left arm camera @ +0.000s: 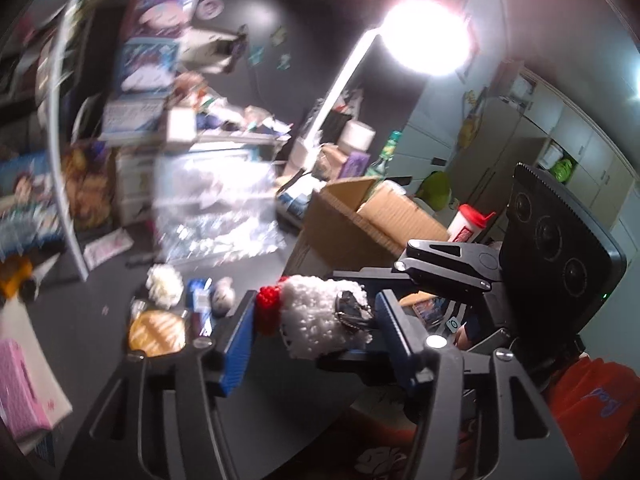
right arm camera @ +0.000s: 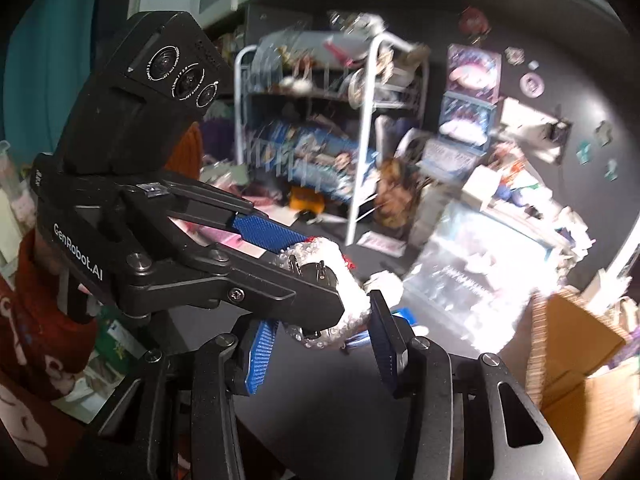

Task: Organize objects
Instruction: 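Carry the plush toy into the box and open the right gripper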

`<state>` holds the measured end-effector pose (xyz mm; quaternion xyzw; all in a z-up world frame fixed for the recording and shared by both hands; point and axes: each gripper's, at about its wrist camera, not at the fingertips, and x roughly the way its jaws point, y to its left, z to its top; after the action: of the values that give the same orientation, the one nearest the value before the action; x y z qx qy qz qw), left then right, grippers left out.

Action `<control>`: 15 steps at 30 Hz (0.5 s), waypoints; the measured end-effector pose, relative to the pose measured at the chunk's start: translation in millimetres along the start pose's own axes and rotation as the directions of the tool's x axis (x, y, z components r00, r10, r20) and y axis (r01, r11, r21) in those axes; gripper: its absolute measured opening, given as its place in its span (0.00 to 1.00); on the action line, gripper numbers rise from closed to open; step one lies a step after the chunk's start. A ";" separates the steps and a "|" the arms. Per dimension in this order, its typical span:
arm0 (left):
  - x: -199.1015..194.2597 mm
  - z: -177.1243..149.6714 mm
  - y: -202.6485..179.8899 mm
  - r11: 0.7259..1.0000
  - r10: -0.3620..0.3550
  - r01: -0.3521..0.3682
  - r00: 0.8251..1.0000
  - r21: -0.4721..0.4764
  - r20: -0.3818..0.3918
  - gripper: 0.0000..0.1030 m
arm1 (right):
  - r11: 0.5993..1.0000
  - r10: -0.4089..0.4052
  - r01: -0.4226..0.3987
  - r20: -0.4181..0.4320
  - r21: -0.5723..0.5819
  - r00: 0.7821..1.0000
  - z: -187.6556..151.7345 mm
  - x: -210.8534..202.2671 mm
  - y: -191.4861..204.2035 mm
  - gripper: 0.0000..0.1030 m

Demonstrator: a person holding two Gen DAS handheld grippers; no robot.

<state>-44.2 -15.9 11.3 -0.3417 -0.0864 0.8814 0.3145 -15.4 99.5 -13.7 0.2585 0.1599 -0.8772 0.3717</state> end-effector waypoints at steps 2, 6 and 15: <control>8.0 16.8 -13.8 0.999 -0.003 0.003 1.000 0.035 0.001 0.51 | 0.999 -0.031 0.031 0.012 -0.003 0.999 1.7 -11.5 -12.0 0.38; 31.8 46.9 -36.9 0.996 -0.028 0.029 1.000 0.084 -0.013 0.51 | 0.996 -0.084 0.084 0.018 0.021 0.996 1.1 -34.1 -44.4 0.38; 120.0 94.7 -74.2 0.987 -0.088 0.106 0.987 0.123 -0.137 0.51 | 0.977 -0.126 0.138 -0.083 0.160 0.989 -23.6 -56.8 -130.0 0.38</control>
<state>-137.9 122.0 43.9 -0.3729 -0.0244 0.8445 0.3837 -69.5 230.4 11.0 0.3088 0.1166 -0.9003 0.2838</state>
